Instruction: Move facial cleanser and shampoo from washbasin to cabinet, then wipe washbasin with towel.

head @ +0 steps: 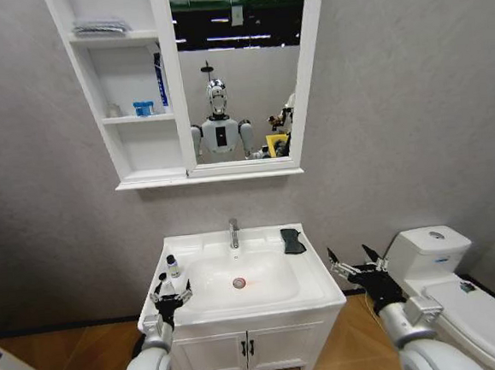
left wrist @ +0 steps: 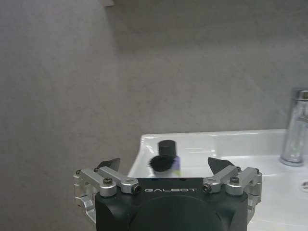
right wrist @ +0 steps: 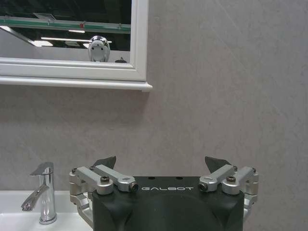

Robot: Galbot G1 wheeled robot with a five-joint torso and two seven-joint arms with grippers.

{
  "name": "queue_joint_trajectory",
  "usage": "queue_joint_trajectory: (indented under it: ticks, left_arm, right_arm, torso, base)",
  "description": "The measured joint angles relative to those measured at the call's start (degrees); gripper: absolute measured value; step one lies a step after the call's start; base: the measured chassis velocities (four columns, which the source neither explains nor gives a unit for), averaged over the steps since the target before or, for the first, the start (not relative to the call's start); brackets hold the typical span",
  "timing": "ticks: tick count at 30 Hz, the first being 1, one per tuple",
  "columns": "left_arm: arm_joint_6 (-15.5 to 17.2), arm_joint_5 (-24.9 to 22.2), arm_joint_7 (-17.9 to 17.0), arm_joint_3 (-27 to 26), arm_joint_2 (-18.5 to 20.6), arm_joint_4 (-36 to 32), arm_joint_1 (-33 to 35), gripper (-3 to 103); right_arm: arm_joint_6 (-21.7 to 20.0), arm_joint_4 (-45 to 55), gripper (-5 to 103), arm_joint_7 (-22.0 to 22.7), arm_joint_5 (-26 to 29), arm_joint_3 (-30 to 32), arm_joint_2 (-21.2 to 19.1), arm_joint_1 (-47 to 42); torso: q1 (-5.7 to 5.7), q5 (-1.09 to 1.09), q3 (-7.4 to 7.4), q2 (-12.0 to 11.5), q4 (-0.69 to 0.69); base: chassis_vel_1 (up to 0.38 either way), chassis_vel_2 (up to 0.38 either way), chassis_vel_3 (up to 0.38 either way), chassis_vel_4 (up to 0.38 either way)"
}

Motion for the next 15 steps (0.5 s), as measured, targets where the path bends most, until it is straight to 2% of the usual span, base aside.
queue_joint_trajectory:
  ticks: [4, 9, 15]
  left_arm:
    - [0.3, -0.2, -0.3, -1.0, 0.4, 1.4, -0.7, 100]
    - [0.4, -1.2, 1.5, -0.9, 0.2, 4.6, -1.5, 100]
    - [0.0, -2.0, 1.5, -0.8, -0.3, 8.6, -3.7, 100]
  right_arm:
    - [0.0, 0.1, 100, 0.1, -0.4, -0.2, 0.3, -0.2]
    - [0.0, 0.4, 100, 0.2, -0.7, -0.3, 0.6, -0.6]
    - [0.1, 1.1, 100, 0.7, -1.2, -0.5, 1.1, -1.4]
  torso:
    - [0.0, 0.0, 0.0, 0.0, 0.01]
    - [0.0, -0.01, -0.01, 0.0, 0.0]
    - [0.0, 0.0, -0.01, 0.0, 0.0]
  base:
    - [0.0, 0.0, 0.0, 0.0]
    - [0.0, 0.0, 0.0, 0.0]
    - [0.0, 0.0, 0.0, 0.0]
